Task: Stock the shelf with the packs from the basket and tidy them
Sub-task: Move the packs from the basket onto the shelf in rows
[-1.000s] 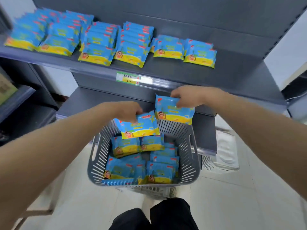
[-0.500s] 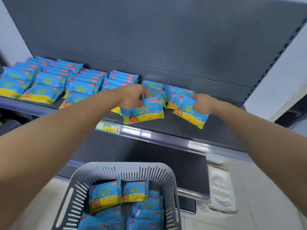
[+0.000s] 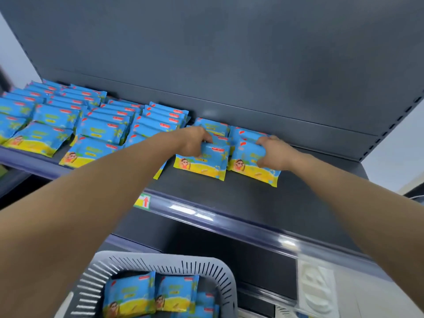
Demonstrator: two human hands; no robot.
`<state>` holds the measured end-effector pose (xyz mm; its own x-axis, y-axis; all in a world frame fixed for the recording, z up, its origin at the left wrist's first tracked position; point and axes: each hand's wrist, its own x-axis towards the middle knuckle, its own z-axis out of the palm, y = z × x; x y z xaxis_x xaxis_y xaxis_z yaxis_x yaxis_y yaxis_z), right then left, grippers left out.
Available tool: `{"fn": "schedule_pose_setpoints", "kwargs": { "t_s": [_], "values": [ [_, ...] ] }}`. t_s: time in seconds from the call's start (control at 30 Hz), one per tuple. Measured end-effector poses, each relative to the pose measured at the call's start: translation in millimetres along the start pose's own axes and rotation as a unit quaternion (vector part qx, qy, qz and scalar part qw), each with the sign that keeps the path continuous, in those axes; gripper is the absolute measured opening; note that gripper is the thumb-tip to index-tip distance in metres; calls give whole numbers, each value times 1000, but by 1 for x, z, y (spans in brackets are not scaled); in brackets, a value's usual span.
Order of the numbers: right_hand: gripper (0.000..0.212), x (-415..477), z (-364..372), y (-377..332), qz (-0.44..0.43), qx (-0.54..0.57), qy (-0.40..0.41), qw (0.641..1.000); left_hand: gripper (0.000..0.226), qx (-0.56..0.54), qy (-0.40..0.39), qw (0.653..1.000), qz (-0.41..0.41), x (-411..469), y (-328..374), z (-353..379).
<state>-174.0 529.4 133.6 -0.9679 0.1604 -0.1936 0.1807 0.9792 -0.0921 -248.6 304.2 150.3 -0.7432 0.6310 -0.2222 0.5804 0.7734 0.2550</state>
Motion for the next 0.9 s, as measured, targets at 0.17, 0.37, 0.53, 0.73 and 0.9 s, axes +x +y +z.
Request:
{"fn": "schedule_pose_setpoints", "kwargs": {
  "t_s": [0.17,0.37,0.53,0.73,0.9],
  "values": [
    [64,4,2,-3,8,-40,36,999,54,6,32,999,-13,20,-6,7],
    [55,-16,10,-5,-15,-105,90,990,55,108,65,992,-17,24,-6,15],
    [49,-46,7,-24,-52,-87,147,984,56,106,111,988,-6,-1,-3,21],
    [35,-98,20,-78,-133,-6,249,959,41,-9,206,977,58,-70,-11,19],
    [30,-144,66,-138,-194,40,257,946,25,-59,217,972,72,-153,-34,50]
  ]
}}
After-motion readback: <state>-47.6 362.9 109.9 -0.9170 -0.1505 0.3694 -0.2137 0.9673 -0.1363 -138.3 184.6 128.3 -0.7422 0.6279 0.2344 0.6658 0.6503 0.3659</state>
